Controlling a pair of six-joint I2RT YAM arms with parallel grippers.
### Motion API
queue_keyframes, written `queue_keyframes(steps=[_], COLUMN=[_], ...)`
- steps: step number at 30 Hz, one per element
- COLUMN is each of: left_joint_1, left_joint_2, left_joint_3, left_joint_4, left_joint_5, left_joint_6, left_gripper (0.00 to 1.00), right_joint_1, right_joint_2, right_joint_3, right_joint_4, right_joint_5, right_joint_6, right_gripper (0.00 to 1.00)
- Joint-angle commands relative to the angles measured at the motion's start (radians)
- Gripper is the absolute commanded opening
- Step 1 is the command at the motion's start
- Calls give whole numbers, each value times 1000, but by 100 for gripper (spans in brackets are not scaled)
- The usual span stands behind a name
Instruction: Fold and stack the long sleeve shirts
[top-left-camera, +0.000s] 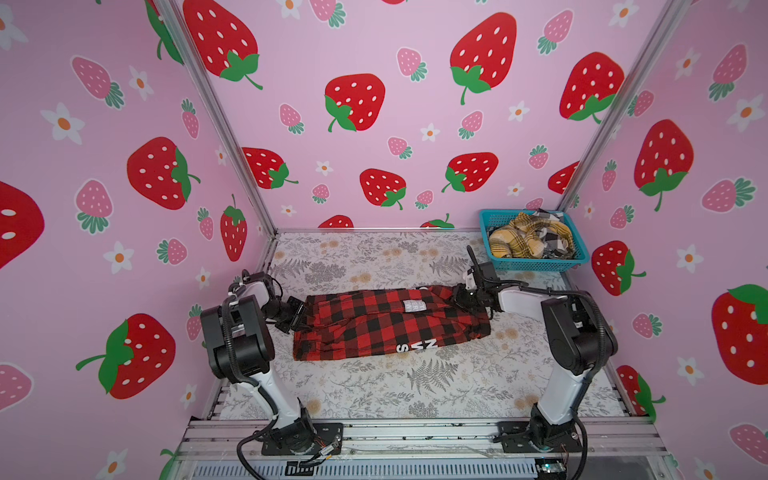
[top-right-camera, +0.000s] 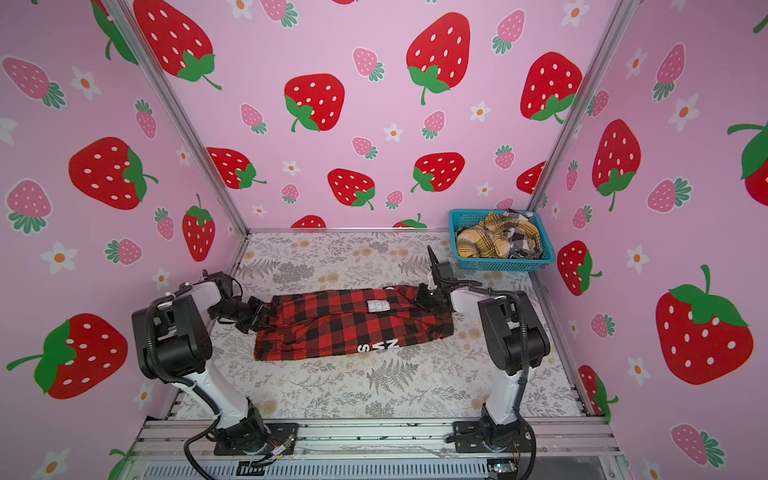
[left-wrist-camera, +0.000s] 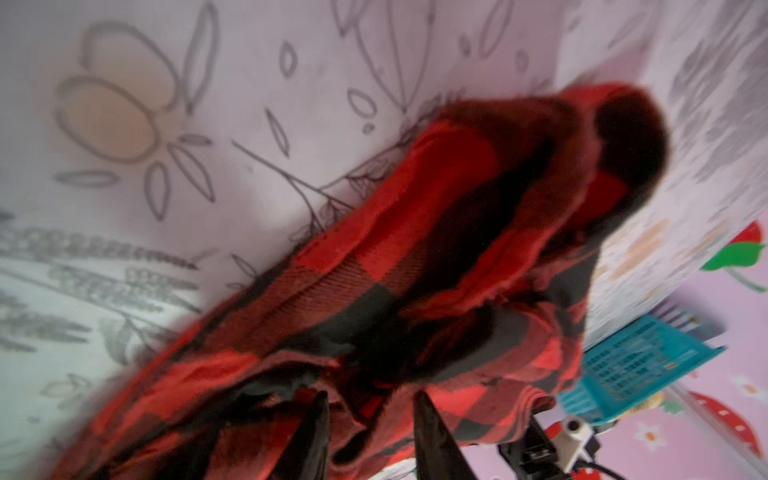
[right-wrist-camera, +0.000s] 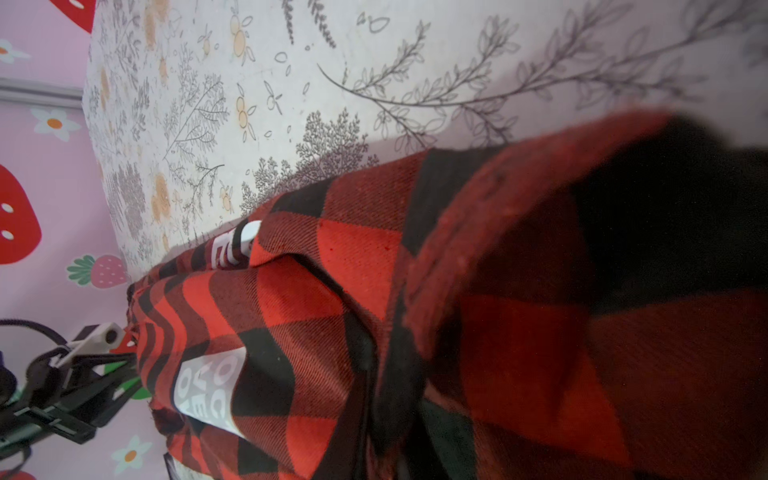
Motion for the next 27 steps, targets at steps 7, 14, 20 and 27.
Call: queue_keyframes(steps=[7, 14, 20, 27], left_joint_1=[5, 4, 11, 28], left_joint_2=[-66, -50, -139, -162], left_joint_3=[8, 9, 119, 162], left_joint_4=[-18, 4, -117, -148], left_joint_5=[-50, -26, -68, -36], left_joint_6=[34, 23, 48, 5], left_gripper=[21, 0, 0, 0], right_joint_1=[7, 7, 2, -1], right_joint_2=[18, 11, -6, -13], right_joint_3=[37, 40, 55, 68], right_joint_4=[-30, -37, -58, -77], right_joint_5=[18, 22, 41, 54], right_joint_6=[-8, -6, -16, -32], right_gripper=[14, 10, 0, 0])
